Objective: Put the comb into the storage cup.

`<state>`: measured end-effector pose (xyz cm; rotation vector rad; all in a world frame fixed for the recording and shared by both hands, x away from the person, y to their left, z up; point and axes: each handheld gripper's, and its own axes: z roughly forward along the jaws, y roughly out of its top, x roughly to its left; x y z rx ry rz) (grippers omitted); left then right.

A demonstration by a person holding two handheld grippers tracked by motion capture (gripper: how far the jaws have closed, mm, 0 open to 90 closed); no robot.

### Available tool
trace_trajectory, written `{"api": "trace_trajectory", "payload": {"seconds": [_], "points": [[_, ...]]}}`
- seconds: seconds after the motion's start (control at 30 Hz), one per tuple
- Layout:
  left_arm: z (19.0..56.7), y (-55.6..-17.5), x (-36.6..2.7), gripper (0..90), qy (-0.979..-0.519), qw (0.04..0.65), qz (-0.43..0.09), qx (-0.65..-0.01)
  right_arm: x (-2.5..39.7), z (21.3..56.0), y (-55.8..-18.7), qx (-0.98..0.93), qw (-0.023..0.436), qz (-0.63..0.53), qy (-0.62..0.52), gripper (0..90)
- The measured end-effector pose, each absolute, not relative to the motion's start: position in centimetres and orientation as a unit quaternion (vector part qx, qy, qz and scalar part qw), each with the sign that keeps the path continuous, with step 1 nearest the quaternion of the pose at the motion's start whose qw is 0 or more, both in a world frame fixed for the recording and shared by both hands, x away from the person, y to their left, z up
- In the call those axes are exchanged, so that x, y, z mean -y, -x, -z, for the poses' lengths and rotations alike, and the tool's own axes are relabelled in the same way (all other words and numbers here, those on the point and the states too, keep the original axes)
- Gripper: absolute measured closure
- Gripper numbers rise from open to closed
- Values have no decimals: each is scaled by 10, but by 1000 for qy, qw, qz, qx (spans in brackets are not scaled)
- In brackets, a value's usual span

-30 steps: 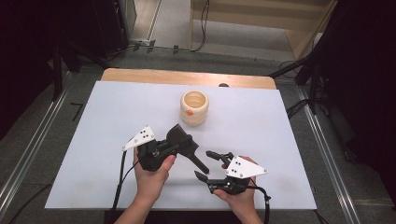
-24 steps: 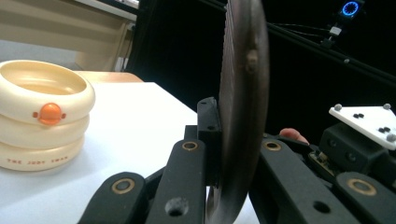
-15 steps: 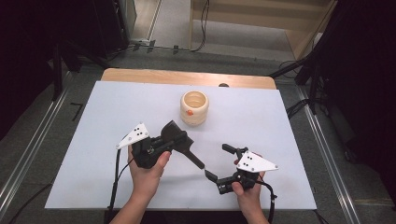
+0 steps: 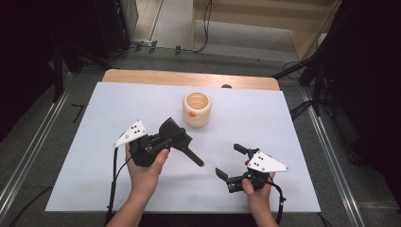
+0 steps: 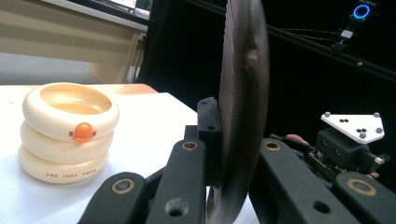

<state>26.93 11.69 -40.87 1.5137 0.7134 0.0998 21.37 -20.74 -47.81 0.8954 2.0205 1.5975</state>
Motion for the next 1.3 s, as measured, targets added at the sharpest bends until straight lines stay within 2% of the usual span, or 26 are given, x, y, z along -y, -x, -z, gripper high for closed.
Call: {"api": "trace_trajectory", "payload": {"seconds": [1.3], "points": [[390,-290,-129,862,-673,664,-68,-319,259,486,-218,-717,234,-558,-347,0]]}}
